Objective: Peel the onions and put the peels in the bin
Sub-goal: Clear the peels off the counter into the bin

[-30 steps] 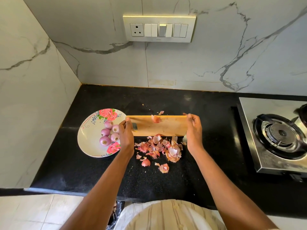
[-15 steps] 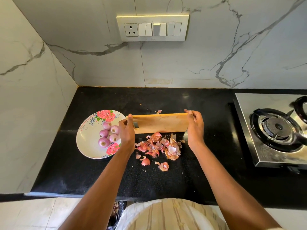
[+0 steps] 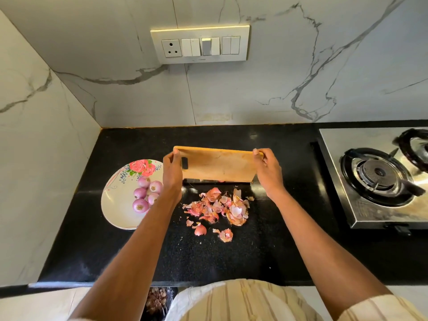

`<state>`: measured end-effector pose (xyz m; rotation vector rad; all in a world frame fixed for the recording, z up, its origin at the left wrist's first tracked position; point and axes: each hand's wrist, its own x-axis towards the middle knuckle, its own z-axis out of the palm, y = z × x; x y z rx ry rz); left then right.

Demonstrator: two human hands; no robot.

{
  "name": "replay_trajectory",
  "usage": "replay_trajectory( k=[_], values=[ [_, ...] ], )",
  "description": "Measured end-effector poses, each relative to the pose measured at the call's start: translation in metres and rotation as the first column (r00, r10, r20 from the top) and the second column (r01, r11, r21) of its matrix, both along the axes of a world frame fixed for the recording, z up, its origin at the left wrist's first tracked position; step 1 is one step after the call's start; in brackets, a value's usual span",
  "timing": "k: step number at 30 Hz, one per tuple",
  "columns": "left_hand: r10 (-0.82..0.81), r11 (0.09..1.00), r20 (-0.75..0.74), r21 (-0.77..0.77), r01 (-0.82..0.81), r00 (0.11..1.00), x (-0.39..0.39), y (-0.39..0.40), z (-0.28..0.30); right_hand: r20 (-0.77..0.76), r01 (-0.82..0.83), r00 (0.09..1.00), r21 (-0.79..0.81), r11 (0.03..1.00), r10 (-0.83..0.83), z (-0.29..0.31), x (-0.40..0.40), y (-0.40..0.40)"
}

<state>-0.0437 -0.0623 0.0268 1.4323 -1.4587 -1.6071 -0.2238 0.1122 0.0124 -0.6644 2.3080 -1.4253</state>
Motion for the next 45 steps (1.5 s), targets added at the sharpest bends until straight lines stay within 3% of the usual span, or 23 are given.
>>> replay_trajectory(
  k=[5, 8, 10, 13, 17, 21, 26, 29, 34, 41, 45],
  values=[
    [-0.098, 0.991, -0.055, -0.093, 0.092, 0.994, -0.030, -0.011, 0.031, -0.147, -0.091, 0.984, 0.041, 0.995, 0.096, 0.000, -0.011, 0.016],
    [-0.298, 0.943, -0.038, -0.166, 0.288, 0.954, -0.062, -0.012, 0.044, -0.145, 0.067, 0.987, -0.032, 0.997, -0.071, -0.005, -0.020, 0.039],
    [-0.411, 0.894, 0.007, -0.192, 0.404, 0.912, -0.088, -0.003, 0.049, -0.068, 0.206, 0.975, -0.082, 0.975, -0.211, -0.009, -0.030, 0.057],
    [-0.402, 0.903, 0.028, -0.152, 0.402, 0.915, -0.111, 0.022, 0.040, 0.129, 0.358, 0.929, -0.085, 0.930, -0.346, -0.017, -0.036, 0.076],
    [-0.436, 0.899, 0.076, -0.005, 0.438, 0.897, -0.127, 0.072, 0.003, 0.412, 0.563, 0.767, -0.065, 0.824, -0.492, -0.032, -0.036, 0.107],
    [-0.582, 0.813, 0.149, 0.122, 0.570, 0.799, -0.144, 0.121, -0.035, 0.493, 0.661, 0.653, -0.001, 0.751, -0.574, -0.050, -0.037, 0.135],
    [-0.610, 0.786, 0.116, 0.217, 0.579, 0.784, -0.157, 0.150, -0.055, 0.519, 0.645, 0.635, 0.053, 0.763, -0.573, -0.072, -0.043, 0.147],
    [-0.621, 0.782, 0.154, 0.180, 0.596, 0.769, -0.157, 0.161, -0.063, 0.410, 0.596, 0.699, 0.119, 0.794, -0.586, -0.078, -0.045, 0.155],
    [-0.639, 0.768, 0.147, 0.164, 0.619, 0.755, -0.152, 0.173, -0.079, 0.042, 0.451, 0.860, 0.404, 0.796, -0.509, -0.092, -0.050, 0.184],
    [-0.620, 0.775, 0.088, 0.225, 0.591, 0.779, -0.146, 0.178, -0.080, -0.109, 0.462, 0.879, 0.431, 0.775, -0.464, -0.091, -0.047, 0.191],
    [-0.576, 0.808, 0.069, 0.201, 0.554, 0.815, -0.139, 0.176, -0.079, -0.202, 0.425, 0.904, 0.331, 0.843, -0.376, -0.082, -0.038, 0.180]
  ],
)
